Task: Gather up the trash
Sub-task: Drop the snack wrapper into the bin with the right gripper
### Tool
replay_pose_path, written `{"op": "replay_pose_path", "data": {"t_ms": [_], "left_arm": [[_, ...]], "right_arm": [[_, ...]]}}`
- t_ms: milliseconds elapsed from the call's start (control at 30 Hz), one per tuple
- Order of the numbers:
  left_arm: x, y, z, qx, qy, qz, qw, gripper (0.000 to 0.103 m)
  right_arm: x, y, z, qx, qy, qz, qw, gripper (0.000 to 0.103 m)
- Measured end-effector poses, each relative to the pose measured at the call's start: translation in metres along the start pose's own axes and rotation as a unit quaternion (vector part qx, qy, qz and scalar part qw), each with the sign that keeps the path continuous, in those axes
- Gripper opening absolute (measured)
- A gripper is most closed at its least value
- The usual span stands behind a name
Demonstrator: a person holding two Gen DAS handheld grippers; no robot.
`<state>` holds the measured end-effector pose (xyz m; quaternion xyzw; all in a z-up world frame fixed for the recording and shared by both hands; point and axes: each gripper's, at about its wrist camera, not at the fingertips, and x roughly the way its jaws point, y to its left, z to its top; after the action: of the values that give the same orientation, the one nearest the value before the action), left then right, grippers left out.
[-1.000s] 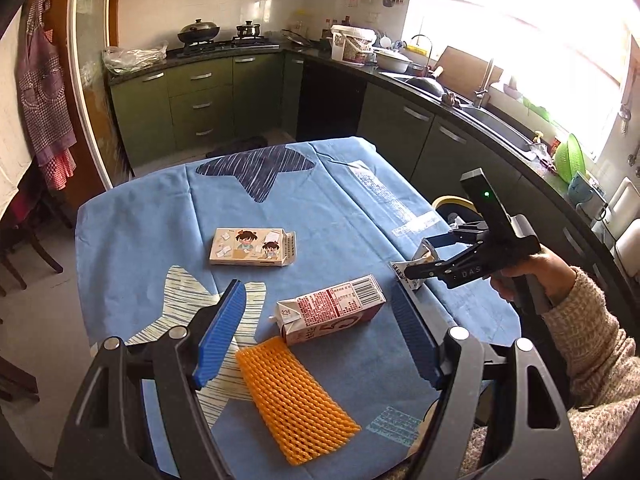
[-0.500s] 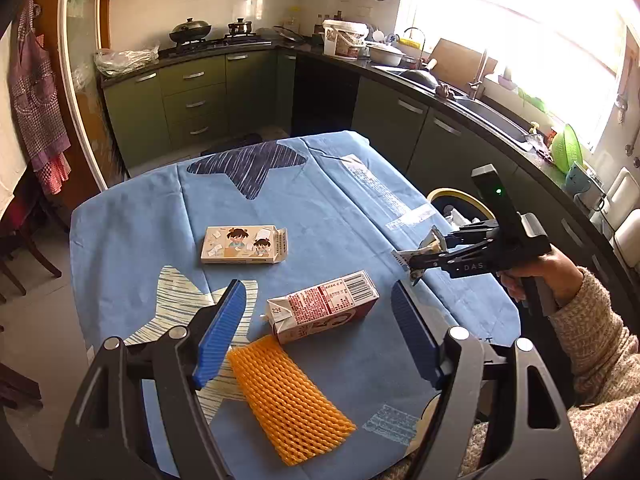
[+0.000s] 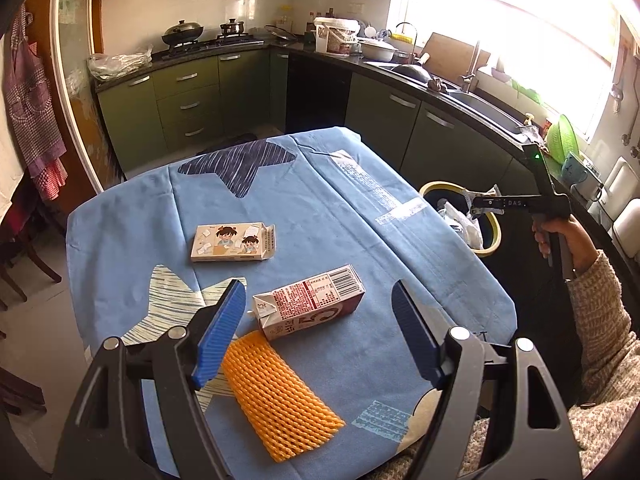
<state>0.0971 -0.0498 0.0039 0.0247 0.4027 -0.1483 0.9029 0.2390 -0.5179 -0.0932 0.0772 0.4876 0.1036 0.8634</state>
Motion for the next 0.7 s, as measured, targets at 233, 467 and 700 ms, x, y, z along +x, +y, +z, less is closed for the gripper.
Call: {"op": "replay_pose_path", "data": {"t_ms": [233, 467, 700], "left_arm": [[0.004, -0.014, 0.003, 0.016, 0.007, 0.003, 0.9998, 0.072], [0.006, -0.019, 0.001, 0.021, 0.017, 0.005, 0.9996, 0.072], [0.013, -0.006, -0.013, -0.006, 0.043, 0.023, 0.9988, 0.075]], "right_arm": [[0.030, -0.057, 0.012, 0.055, 0.000, -0.058, 0.997, 0.054], [0.035, -0.065, 0.015, 0.049, -0.021, -0.107, 0.993, 0.073], [-0.013, -0.041, 0.002, 0.029, -0.081, -0.121, 0.989, 0.075]]}}
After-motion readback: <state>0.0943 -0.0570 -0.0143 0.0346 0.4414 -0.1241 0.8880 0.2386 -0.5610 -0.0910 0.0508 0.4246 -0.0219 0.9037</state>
